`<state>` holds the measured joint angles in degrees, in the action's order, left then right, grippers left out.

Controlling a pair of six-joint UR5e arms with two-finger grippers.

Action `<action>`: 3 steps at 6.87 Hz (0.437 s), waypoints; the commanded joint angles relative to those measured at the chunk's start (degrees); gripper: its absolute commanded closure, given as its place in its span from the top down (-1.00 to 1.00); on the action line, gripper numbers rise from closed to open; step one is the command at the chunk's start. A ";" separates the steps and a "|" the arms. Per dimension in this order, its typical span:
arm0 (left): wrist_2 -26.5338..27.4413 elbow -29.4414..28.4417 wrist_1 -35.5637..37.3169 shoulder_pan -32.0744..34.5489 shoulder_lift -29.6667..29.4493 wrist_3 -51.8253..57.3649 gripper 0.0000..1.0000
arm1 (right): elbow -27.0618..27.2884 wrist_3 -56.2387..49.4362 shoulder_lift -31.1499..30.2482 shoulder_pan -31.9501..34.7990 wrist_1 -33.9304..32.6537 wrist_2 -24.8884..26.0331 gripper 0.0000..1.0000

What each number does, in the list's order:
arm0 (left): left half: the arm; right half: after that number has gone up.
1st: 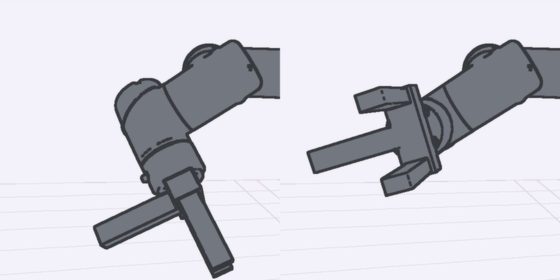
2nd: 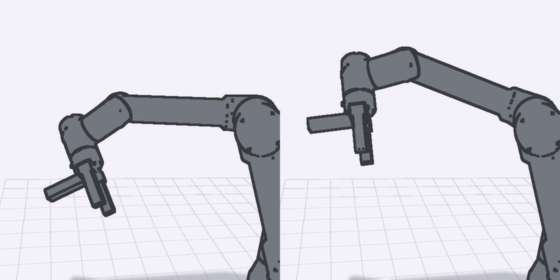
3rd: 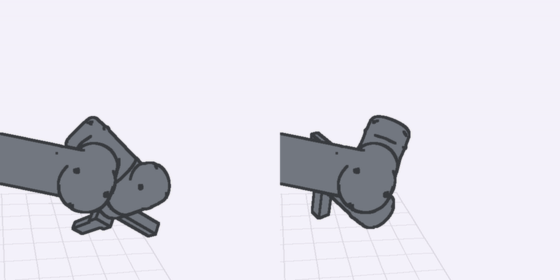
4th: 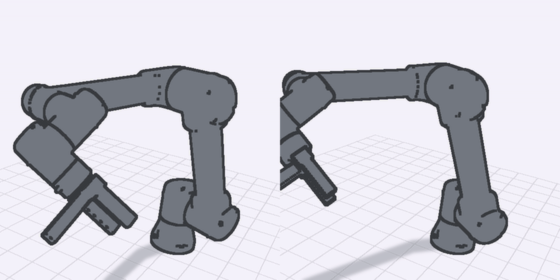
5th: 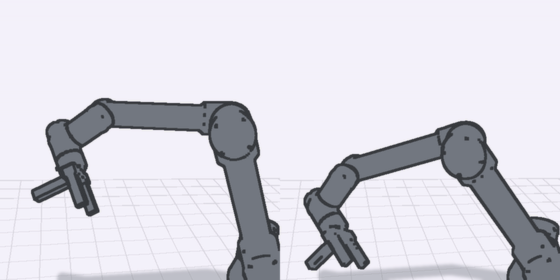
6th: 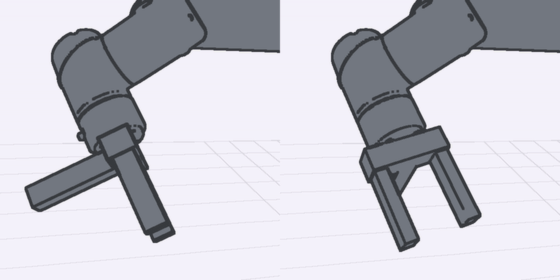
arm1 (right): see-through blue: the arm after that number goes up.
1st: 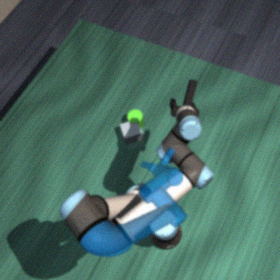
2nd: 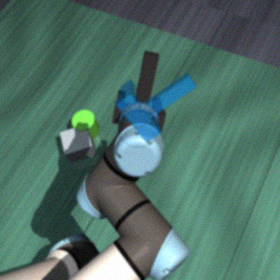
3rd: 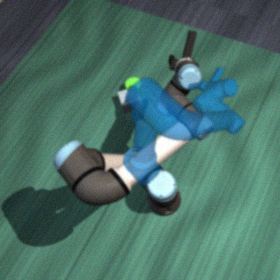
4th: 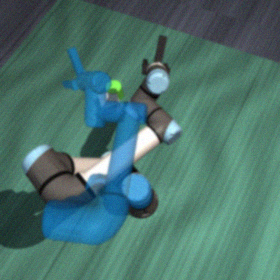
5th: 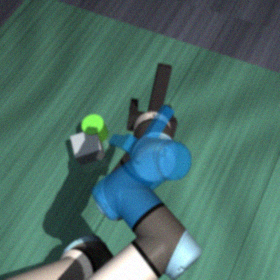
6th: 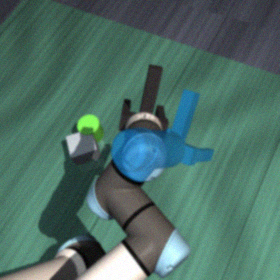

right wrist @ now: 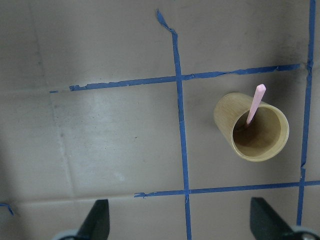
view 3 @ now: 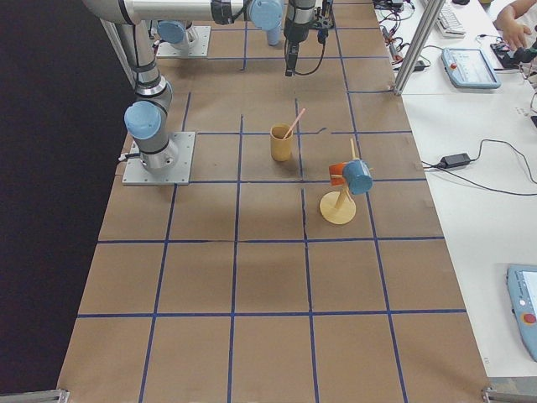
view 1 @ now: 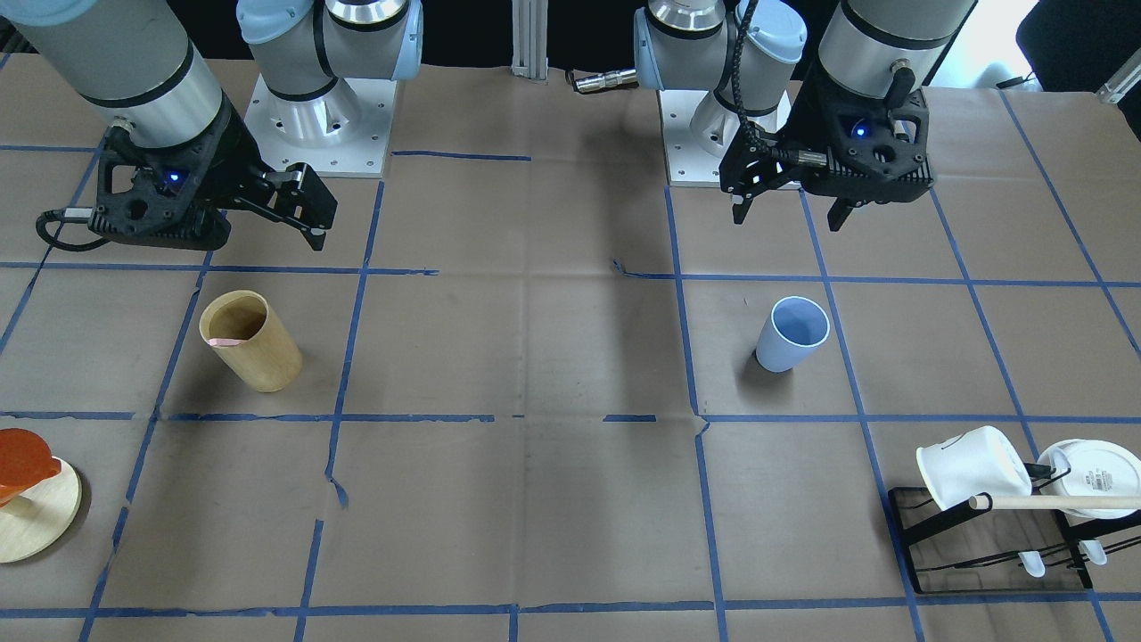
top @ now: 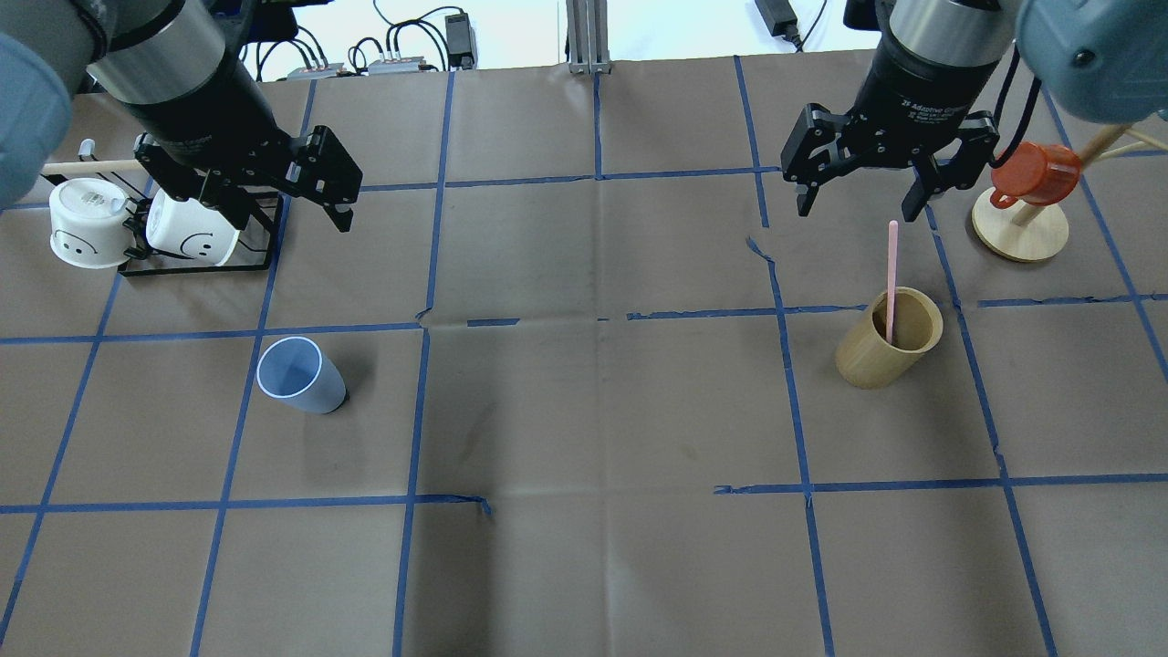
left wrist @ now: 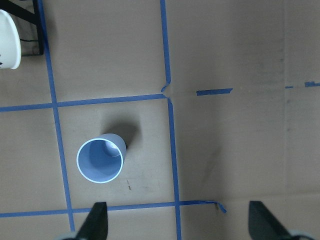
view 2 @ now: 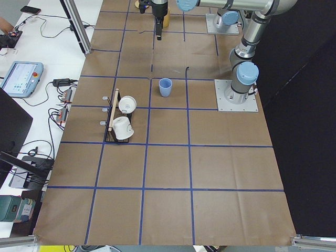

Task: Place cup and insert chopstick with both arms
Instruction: 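Move the left gripper down toward the light blue cup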

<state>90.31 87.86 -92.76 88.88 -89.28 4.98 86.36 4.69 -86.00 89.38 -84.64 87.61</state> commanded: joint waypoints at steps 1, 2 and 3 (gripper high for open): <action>-0.22 -0.14 0.12 -0.81 0.07 -0.14 0.99 | 0.04 0.23 0.13 0.00 -0.09 -0.42 0.99; 0.04 0.03 -0.06 -0.81 0.15 -0.14 0.99 | -0.05 0.14 -0.05 0.00 -0.09 -0.07 0.99; 0.04 -0.05 0.03 -0.90 0.07 -0.06 0.99 | -0.05 0.14 0.04 0.00 0.00 0.02 0.99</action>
<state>90.29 87.82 -92.74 88.09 -89.18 4.87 86.34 4.85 -85.96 89.38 -84.70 87.50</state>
